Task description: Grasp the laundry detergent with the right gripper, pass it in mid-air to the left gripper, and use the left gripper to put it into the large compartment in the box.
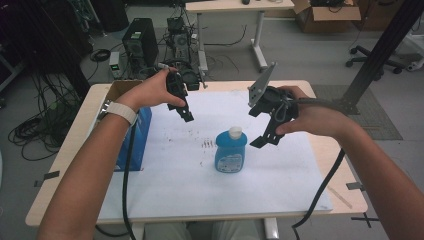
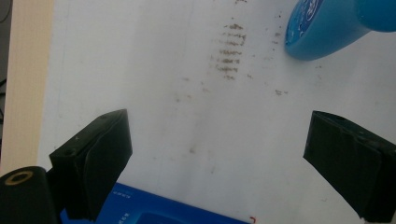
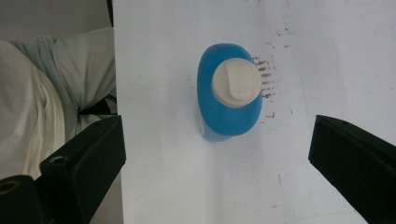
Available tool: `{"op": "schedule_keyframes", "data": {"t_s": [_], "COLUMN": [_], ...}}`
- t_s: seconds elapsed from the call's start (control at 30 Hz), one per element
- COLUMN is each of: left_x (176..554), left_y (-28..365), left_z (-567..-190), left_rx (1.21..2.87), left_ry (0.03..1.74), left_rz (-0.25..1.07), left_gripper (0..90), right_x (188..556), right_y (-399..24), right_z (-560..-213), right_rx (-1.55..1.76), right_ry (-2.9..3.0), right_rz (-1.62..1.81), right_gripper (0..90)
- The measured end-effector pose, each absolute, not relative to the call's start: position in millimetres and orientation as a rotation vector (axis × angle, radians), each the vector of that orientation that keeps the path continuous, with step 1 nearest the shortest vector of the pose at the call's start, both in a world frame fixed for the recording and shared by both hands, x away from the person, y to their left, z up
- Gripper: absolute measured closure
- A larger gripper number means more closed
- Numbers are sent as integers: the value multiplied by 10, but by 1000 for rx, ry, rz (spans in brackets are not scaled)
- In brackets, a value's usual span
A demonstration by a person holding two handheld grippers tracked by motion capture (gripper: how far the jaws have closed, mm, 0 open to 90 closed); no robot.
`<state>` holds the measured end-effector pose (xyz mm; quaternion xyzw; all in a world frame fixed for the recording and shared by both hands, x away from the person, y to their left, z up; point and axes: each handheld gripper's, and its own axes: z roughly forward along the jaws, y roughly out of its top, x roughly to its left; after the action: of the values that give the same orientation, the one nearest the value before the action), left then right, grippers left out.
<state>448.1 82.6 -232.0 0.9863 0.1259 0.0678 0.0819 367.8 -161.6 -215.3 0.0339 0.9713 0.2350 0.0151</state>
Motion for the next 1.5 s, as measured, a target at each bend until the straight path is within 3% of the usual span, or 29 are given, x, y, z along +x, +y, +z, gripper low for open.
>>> {"op": "schedule_keyframes", "data": {"t_s": [0.77,1.5], "left_x": [4486,4493], "left_y": [832,798], "left_z": [-2320,-2347], "left_rx": [2943,2939], "left_ry": [381,378], "left_rz": [206,202], "left_gripper": [78,81], "right_x": [3937,3957], "right_y": [-1702,-1695], "right_z": [-2462,-2780], "right_rx": [90,94], "right_ry": [3007,3027], "right_rz": [823,872], "right_gripper": [29,28]}}
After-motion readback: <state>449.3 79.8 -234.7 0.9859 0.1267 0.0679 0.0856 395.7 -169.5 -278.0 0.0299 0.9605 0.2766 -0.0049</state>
